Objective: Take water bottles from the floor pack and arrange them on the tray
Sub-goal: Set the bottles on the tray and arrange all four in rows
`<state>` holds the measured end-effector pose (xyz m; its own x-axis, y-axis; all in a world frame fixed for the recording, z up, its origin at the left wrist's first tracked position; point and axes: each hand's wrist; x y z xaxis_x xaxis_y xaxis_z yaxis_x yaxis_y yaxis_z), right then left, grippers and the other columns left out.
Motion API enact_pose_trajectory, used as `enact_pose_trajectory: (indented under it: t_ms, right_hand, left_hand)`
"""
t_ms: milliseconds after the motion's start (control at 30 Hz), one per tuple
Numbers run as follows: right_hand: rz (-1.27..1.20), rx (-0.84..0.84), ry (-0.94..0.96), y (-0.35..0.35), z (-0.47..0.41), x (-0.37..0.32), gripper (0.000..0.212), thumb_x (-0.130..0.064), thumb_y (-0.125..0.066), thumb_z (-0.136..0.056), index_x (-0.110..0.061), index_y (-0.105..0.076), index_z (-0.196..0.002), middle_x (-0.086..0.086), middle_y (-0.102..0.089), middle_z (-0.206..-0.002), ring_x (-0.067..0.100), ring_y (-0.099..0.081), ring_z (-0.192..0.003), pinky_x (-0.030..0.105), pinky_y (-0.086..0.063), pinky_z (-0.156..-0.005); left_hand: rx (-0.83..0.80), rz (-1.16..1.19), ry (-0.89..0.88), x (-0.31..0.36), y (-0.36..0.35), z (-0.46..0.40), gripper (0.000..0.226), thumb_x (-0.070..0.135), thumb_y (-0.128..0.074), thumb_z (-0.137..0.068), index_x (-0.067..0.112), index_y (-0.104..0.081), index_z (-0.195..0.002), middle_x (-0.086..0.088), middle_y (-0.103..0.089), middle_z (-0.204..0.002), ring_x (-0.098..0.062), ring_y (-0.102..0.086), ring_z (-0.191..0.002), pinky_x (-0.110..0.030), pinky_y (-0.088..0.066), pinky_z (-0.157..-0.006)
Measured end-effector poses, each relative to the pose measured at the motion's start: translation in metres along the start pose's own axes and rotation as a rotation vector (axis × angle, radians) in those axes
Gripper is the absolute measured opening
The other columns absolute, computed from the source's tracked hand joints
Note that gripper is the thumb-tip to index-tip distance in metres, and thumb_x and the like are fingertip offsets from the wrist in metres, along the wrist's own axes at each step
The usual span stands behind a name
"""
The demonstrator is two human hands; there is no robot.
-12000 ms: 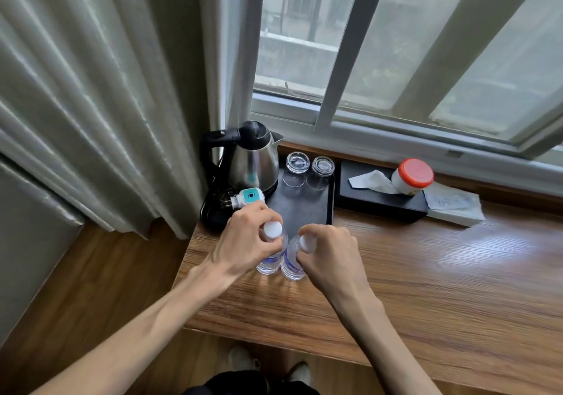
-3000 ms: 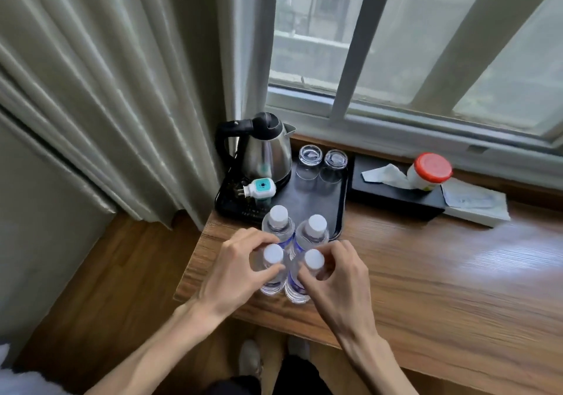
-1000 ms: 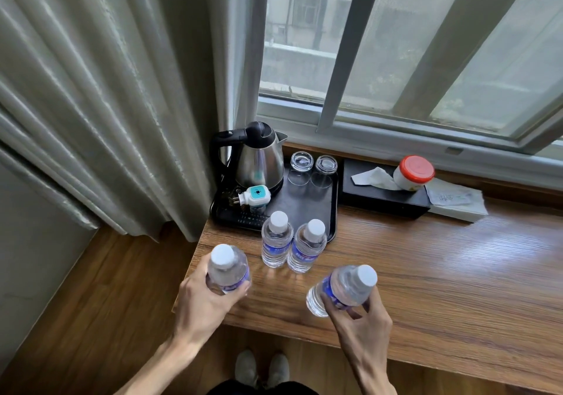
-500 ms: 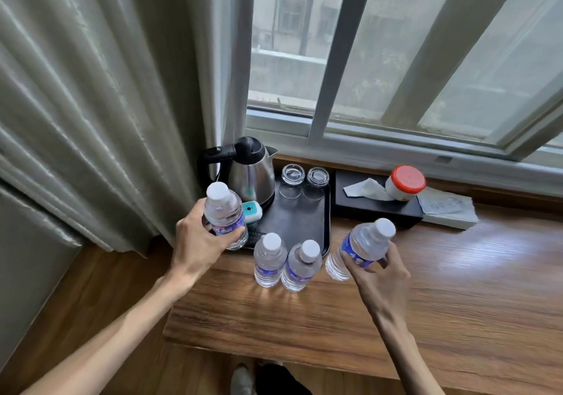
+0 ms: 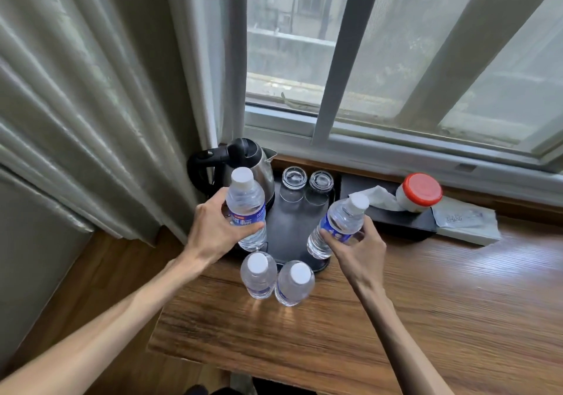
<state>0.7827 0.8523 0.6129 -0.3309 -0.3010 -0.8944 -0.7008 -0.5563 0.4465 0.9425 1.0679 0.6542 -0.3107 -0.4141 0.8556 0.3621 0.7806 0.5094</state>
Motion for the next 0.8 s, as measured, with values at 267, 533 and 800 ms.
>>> enact_pose_trajectory:
  t_ms: [267,533,800]
  right_hand:
    - [0.038,-0.065,-0.008,-0.012,-0.017,0.003,0.059,-0.035,-0.091,-0.062,-0.021,-0.065,-0.113,-0.012,-0.074,-0.098,-0.007,-0.067,-0.083,0.004,-0.048,-0.073]
    - [0.026,-0.079,-0.029,-0.023,-0.037,0.009,0.056,-0.035,-0.089,-0.064,-0.022,-0.064,-0.113,-0.013,-0.073,-0.100,-0.010,-0.065,-0.087,0.011,-0.051,-0.076]
    - [0.002,-0.060,-0.019,-0.038,-0.061,0.010,0.060,-0.038,-0.089,-0.064,-0.022,-0.062,-0.115,-0.008,-0.072,-0.104,0.004,-0.067,-0.091,0.032,-0.057,-0.083]
  left_hand:
    - [-0.056,-0.002,-0.014,0.011,-0.033,-0.025,0.057,0.030,-0.095,-0.055,0.020,-0.063,-0.102,0.011,-0.073,-0.090,0.008,-0.067,-0.079,-0.012,-0.053,-0.074]
    - [-0.095,-0.116,-0.062,0.009,-0.086,-0.050,0.059,0.035,-0.091,-0.056,0.018,-0.056,-0.100,0.004,-0.072,-0.090,-0.014,-0.068,-0.083,-0.029,-0.055,-0.072]
    - [-0.108,-0.125,-0.006,0.004,-0.113,-0.068,0.065,0.050,-0.090,-0.055,0.016,-0.053,-0.095,0.007,-0.067,-0.087,-0.016,-0.065,-0.079,-0.027,-0.044,-0.063]
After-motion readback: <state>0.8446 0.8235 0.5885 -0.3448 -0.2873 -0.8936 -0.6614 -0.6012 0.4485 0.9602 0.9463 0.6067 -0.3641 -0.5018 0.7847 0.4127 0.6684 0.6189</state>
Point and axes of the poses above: each hand's wrist, its own z-axis away from the middle knuckle, its own y-axis out of the back of the hand, x = y × z
